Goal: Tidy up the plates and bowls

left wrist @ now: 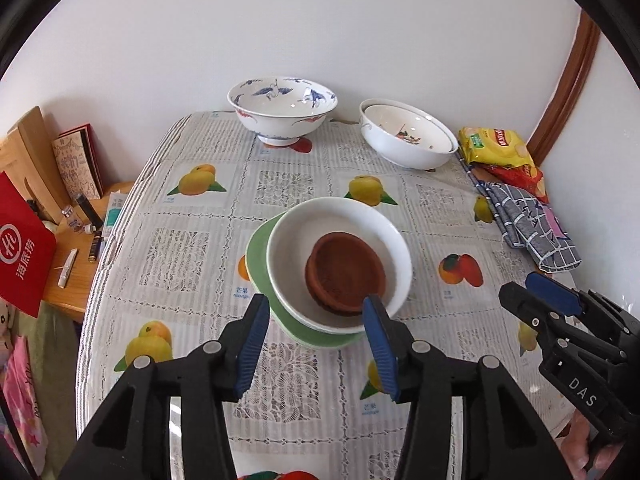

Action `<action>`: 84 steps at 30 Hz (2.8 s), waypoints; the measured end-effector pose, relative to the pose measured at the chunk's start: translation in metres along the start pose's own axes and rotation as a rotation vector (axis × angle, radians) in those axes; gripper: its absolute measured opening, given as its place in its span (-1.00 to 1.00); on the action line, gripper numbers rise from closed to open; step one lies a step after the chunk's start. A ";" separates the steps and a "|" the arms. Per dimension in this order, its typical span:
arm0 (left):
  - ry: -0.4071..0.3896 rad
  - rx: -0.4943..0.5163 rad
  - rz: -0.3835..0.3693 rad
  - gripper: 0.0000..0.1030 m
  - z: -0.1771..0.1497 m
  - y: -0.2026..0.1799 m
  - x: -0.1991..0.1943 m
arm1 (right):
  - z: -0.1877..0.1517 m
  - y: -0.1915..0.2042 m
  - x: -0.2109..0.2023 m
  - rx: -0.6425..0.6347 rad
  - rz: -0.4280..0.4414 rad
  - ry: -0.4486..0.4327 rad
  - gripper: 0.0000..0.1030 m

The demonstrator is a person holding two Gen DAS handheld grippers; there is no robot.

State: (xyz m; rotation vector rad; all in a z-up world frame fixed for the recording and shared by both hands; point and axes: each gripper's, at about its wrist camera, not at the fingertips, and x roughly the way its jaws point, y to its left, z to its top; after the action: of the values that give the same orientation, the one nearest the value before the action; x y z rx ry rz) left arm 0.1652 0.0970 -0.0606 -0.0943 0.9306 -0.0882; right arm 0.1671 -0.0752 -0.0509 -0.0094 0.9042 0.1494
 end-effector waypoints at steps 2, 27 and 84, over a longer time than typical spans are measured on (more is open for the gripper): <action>-0.019 0.020 -0.009 0.04 -0.005 -0.011 -0.013 | -0.007 -0.009 -0.022 0.005 -0.036 -0.031 -0.11; -0.208 0.066 0.003 0.87 -0.078 -0.090 -0.115 | -0.098 -0.074 -0.155 0.137 -0.194 -0.164 0.78; -0.239 0.090 0.026 0.92 -0.095 -0.117 -0.136 | -0.121 -0.084 -0.186 0.174 -0.216 -0.194 0.80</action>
State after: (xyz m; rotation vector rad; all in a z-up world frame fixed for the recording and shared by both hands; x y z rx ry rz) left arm 0.0040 -0.0074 0.0047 -0.0087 0.6877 -0.0921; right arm -0.0300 -0.1901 0.0155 0.0680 0.7149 -0.1279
